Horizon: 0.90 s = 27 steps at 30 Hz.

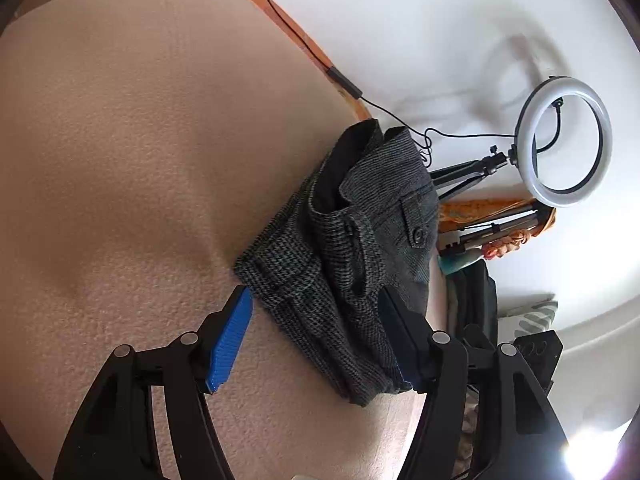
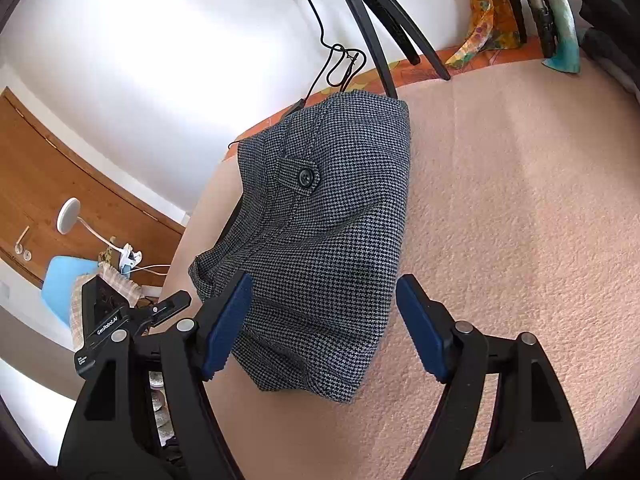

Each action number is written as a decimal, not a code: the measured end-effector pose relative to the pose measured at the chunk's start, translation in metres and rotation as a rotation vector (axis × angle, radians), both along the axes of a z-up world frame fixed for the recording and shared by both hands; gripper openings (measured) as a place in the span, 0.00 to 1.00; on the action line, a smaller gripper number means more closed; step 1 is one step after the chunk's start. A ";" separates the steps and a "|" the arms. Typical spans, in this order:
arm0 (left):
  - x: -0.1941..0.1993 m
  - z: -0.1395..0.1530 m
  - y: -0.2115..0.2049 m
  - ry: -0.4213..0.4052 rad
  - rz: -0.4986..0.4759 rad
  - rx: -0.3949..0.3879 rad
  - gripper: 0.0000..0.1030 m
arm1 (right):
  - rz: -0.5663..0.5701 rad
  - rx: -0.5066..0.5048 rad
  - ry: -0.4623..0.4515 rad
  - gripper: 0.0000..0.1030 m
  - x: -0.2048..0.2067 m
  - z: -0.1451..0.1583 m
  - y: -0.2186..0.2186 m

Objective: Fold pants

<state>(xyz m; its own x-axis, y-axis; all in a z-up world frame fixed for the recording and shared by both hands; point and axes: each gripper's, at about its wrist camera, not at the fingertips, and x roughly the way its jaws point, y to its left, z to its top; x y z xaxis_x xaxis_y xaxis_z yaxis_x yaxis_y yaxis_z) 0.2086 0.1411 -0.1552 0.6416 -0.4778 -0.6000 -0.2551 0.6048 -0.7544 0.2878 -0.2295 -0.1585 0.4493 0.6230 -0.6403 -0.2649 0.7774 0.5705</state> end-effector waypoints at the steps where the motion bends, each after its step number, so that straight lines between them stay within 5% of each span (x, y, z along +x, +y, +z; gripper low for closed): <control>1: 0.001 0.001 -0.001 -0.010 -0.004 0.005 0.68 | 0.005 -0.001 -0.002 0.75 0.000 0.000 0.001; 11: 0.001 -0.016 0.001 0.050 0.042 -0.063 0.71 | -0.008 0.008 0.008 0.75 0.001 -0.001 0.003; 27: 0.009 -0.021 0.004 -0.003 0.156 -0.142 0.76 | -0.031 0.036 0.049 0.75 0.036 -0.012 -0.003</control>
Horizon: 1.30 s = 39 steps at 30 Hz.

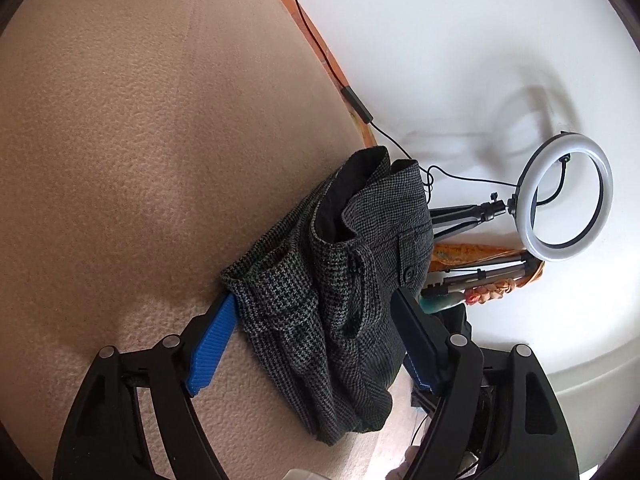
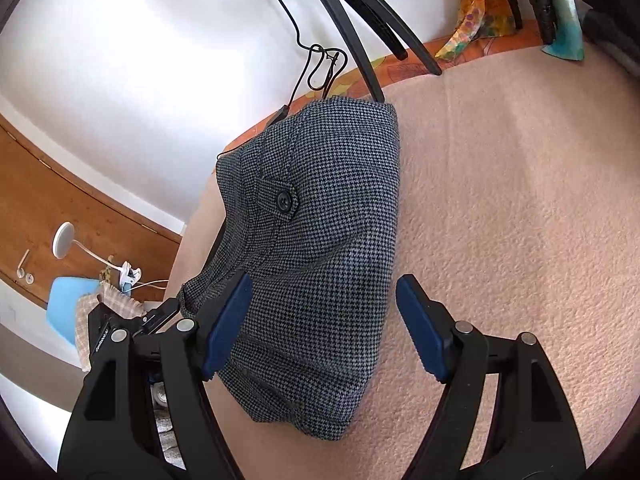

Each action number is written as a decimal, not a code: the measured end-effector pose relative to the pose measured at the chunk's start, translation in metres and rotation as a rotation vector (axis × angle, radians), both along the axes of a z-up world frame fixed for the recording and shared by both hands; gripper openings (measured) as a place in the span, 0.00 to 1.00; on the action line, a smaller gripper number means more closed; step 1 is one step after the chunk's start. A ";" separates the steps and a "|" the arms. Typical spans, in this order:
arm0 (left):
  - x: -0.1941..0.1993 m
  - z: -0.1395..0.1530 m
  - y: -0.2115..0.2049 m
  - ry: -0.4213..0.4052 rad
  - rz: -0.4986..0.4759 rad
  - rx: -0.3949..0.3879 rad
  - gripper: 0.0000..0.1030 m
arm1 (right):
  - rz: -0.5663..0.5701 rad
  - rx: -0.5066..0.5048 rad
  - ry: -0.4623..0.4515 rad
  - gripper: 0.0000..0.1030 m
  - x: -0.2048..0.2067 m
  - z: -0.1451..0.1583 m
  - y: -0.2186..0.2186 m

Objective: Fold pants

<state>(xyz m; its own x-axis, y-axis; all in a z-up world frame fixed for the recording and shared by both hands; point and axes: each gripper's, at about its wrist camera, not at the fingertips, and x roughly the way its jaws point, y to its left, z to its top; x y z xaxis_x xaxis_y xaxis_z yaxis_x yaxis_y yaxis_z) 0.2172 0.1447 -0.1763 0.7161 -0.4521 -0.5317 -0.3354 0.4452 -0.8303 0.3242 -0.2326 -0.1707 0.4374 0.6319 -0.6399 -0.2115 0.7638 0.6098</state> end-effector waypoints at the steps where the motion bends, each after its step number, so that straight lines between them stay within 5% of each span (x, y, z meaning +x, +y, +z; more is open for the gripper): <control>1: 0.000 -0.001 0.000 0.005 0.013 0.000 0.76 | 0.004 0.008 0.008 0.75 0.007 -0.001 0.000; 15: 0.016 0.001 -0.004 -0.018 0.047 0.096 0.75 | -0.023 0.103 0.117 0.75 0.108 -0.035 0.005; 20: 0.014 -0.007 0.001 -0.012 0.075 0.092 0.44 | -0.020 0.140 0.108 0.77 0.119 -0.038 0.015; 24: 0.016 -0.009 -0.003 -0.029 0.052 0.104 0.35 | -0.028 0.151 0.101 0.77 0.120 -0.038 0.019; 29: 0.015 -0.002 -0.011 -0.066 0.023 0.159 0.27 | -0.038 0.129 0.091 0.52 0.116 -0.030 0.023; 31: 0.016 0.002 -0.013 -0.078 0.014 0.176 0.26 | -0.030 0.084 0.075 0.35 0.115 -0.023 0.030; 34: 0.016 0.005 -0.015 -0.088 0.001 0.190 0.25 | -0.009 0.041 0.035 0.25 0.110 -0.008 0.036; 39: 0.015 0.014 -0.019 -0.116 -0.038 0.231 0.23 | 0.035 -0.076 -0.057 0.21 0.098 0.022 0.057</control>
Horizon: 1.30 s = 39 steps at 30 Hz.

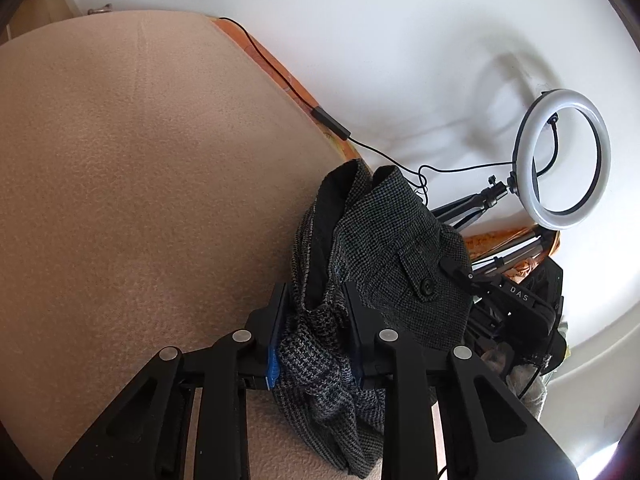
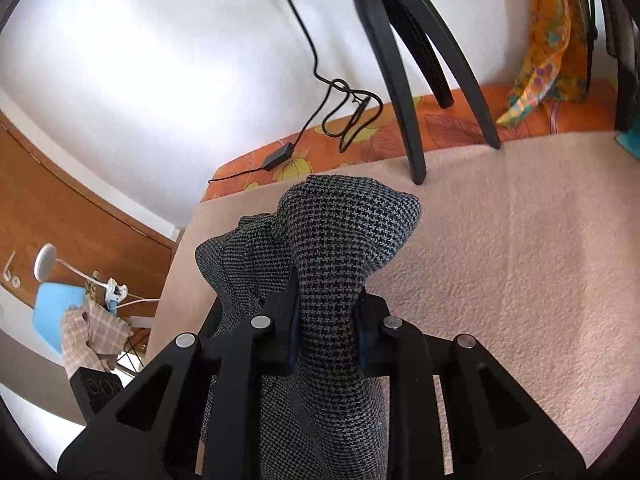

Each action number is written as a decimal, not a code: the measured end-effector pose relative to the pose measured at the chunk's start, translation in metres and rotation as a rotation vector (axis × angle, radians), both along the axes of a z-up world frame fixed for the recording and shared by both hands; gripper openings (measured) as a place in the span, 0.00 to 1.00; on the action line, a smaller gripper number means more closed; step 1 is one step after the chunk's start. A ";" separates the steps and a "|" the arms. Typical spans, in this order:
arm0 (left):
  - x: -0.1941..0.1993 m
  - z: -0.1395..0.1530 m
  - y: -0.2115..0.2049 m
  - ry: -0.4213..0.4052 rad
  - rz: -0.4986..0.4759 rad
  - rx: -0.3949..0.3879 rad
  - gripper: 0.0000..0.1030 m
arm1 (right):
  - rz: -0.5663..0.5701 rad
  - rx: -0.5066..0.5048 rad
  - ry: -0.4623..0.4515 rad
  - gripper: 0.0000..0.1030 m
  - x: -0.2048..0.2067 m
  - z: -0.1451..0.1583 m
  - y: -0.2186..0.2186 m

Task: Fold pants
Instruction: 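Grasp the folded shorts with both tools and carry them to the clothes stack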

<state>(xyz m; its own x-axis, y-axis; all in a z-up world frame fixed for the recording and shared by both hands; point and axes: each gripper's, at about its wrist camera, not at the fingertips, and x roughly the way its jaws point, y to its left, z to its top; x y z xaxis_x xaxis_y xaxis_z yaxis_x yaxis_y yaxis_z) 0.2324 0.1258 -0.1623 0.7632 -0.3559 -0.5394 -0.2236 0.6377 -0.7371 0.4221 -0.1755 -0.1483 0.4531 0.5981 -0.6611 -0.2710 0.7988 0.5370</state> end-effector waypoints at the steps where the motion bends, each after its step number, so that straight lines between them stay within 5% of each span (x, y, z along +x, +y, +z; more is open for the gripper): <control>1: -0.001 0.003 -0.002 -0.008 -0.006 0.015 0.22 | 0.008 -0.015 -0.016 0.20 -0.003 0.006 0.004; 14: -0.015 0.036 -0.026 -0.107 -0.105 0.079 0.21 | 0.070 -0.103 -0.178 0.19 -0.059 0.075 -0.001; 25: -0.016 0.072 -0.094 -0.202 -0.238 0.085 0.21 | -0.002 -0.120 -0.234 0.18 -0.093 0.118 -0.085; 39: 0.027 0.110 -0.237 -0.304 -0.465 0.096 0.21 | -0.128 -0.201 -0.309 0.18 -0.102 0.173 -0.230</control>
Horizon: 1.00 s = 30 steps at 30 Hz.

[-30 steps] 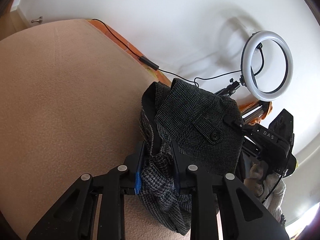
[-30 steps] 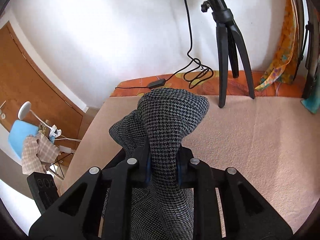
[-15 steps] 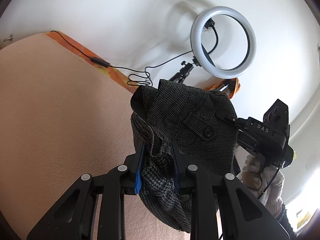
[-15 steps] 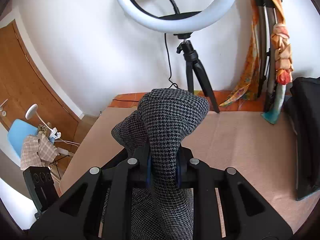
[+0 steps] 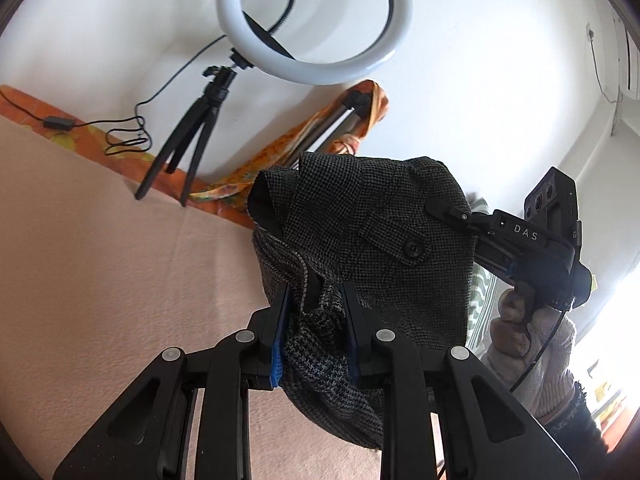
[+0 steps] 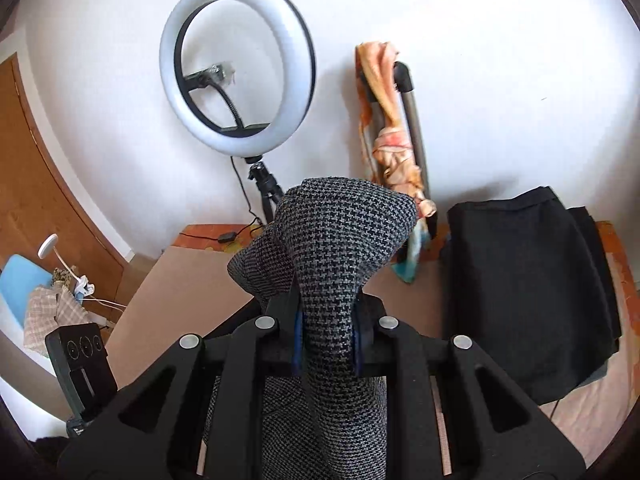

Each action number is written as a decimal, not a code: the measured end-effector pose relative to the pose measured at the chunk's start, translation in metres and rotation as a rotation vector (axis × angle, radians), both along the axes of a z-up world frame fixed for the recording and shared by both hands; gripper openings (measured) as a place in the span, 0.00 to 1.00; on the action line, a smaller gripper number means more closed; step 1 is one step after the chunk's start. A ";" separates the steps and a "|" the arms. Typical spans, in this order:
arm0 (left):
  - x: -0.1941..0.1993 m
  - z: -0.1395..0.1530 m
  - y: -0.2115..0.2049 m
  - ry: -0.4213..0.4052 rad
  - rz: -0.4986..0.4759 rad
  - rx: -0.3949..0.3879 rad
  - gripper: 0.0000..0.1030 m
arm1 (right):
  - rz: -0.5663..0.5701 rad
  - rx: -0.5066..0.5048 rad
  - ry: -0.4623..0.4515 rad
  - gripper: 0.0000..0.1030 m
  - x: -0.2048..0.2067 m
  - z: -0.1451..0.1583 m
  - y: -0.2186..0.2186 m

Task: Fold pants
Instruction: 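Grasp the folded shorts with both tools and carry them to the clothes stack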

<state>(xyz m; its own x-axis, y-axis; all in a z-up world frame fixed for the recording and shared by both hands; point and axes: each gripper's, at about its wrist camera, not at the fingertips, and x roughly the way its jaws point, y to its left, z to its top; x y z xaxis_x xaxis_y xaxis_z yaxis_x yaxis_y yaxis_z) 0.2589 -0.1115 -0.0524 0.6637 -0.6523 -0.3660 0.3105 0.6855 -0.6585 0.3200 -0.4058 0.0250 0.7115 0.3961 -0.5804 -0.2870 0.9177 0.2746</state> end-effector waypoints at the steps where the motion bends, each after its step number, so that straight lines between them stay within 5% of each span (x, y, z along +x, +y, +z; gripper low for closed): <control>1: 0.004 0.003 -0.010 -0.006 -0.015 0.002 0.21 | -0.008 -0.012 -0.006 0.18 0.001 0.003 -0.008; 17: 0.058 0.022 -0.144 -0.087 -0.124 0.030 0.21 | -0.042 -0.162 -0.060 0.18 0.060 0.047 -0.116; 30: 0.096 -0.022 -0.215 -0.061 -0.156 0.116 0.21 | -0.045 -0.148 -0.002 0.18 0.127 -0.007 -0.188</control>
